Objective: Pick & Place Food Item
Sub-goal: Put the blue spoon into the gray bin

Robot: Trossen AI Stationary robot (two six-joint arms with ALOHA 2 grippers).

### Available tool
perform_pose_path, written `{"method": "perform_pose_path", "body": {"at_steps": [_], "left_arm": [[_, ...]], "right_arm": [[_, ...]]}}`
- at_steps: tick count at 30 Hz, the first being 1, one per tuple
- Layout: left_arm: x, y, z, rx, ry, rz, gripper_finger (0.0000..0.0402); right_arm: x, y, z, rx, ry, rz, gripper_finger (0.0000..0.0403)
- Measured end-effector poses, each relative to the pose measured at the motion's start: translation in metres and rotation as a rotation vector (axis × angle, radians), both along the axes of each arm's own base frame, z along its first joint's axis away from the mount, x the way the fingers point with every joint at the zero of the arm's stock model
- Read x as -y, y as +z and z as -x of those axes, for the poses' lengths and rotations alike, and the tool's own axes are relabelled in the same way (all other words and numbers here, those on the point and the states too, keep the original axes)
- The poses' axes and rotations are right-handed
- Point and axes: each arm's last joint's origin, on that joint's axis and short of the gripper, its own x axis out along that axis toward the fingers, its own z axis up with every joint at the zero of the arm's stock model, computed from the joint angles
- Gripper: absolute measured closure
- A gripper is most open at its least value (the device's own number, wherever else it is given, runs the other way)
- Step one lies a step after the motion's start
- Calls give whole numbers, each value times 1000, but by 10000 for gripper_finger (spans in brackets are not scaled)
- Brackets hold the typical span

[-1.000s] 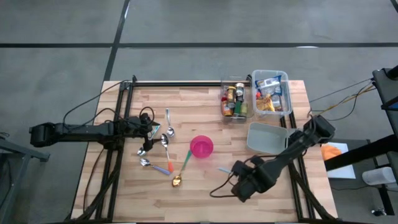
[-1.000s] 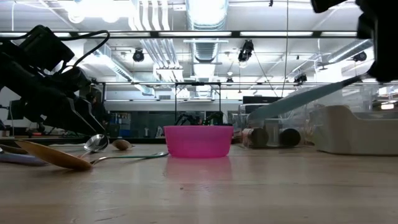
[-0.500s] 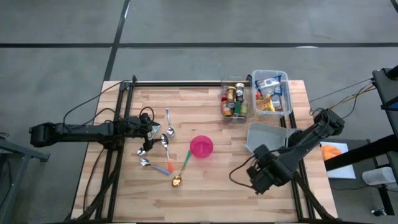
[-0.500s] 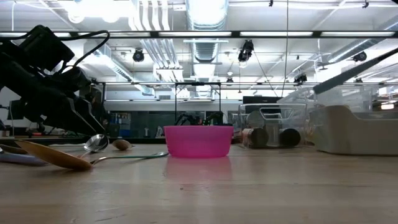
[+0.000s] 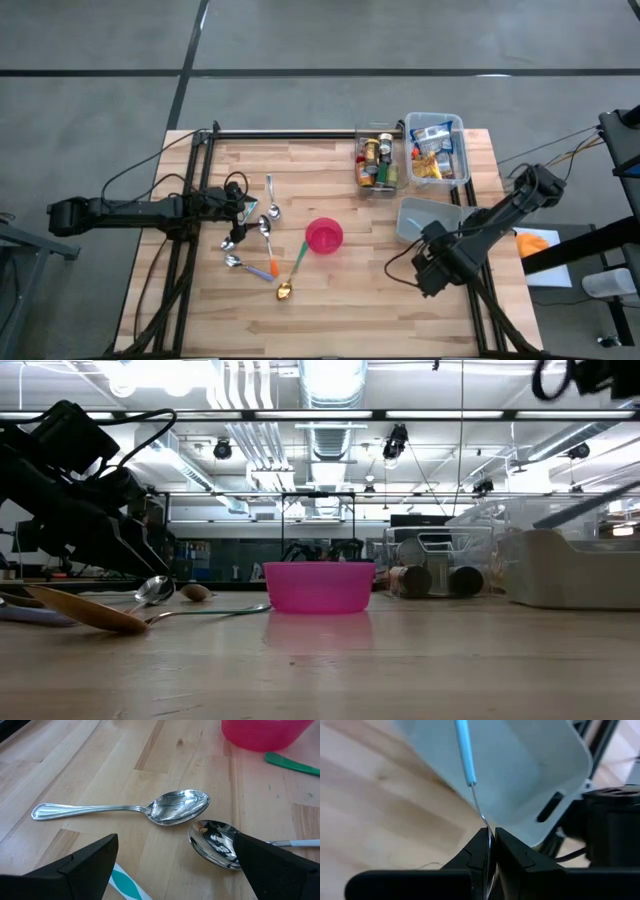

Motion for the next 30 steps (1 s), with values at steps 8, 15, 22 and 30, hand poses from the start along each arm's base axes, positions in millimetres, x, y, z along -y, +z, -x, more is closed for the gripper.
{"method": "perform_pose_path", "body": {"at_steps": [8, 15, 22, 30], "left_arm": [[0, 0, 0, 0, 0, 0, 5], [0, 0, 0, 0, 0, 0, 6], [0, 0, 0, 0, 0, 0, 6], [0, 0, 0, 0, 0, 0, 6]], "right_arm": [[19, -21, 20, -39, 28, 84, 376], [24, -40, 22, 43, 67, 112, 376], [27, -66, 26, 43, 45, 93, 376], [28, -79, 28, 41, -22, 116, 376]]}}
